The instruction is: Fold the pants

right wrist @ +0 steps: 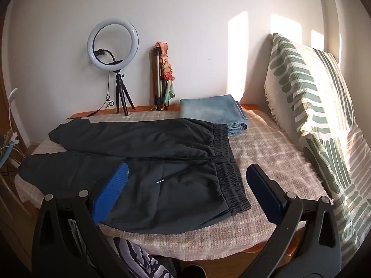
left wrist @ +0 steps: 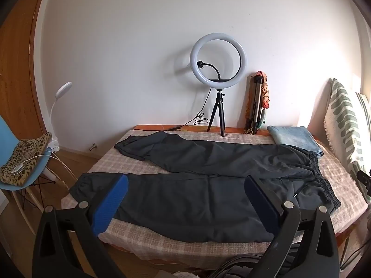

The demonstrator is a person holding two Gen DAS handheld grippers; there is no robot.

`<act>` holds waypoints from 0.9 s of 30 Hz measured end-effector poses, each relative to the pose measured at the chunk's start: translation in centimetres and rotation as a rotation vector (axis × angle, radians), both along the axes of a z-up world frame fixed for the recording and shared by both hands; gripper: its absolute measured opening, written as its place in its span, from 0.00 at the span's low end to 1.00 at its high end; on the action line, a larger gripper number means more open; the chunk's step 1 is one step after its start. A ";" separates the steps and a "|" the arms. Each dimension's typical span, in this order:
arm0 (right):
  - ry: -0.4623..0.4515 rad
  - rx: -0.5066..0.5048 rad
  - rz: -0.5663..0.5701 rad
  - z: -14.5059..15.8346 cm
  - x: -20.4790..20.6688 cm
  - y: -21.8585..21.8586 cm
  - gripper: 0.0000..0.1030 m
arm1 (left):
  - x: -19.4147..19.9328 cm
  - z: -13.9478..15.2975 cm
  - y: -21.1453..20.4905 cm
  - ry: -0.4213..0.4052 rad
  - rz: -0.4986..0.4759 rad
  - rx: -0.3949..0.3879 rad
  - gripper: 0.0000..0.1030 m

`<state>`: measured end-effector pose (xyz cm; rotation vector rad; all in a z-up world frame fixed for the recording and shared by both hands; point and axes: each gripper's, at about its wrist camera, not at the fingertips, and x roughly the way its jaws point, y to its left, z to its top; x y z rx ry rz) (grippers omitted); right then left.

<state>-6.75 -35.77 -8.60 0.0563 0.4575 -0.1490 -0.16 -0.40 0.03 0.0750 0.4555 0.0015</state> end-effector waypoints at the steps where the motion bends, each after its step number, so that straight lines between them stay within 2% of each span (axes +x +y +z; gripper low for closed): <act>1: 0.001 -0.001 -0.002 0.0 0.0 -0.1 1.00 | -0.1 0.0 -0.3 -0.001 -0.002 0.005 0.99; 5: 0.002 0.009 -0.005 0.1 0.5 0.2 1.00 | -0.9 -0.1 -2.3 -0.004 -0.008 0.025 0.99; 7: -0.001 -0.002 0.002 -0.2 0.4 0.3 1.00 | 0.2 0.0 0.4 0.027 0.000 -0.069 0.99; 27: -0.001 0.003 0.003 -0.4 0.4 0.2 1.00 | 0.5 0.3 0.4 0.021 0.002 -0.085 0.99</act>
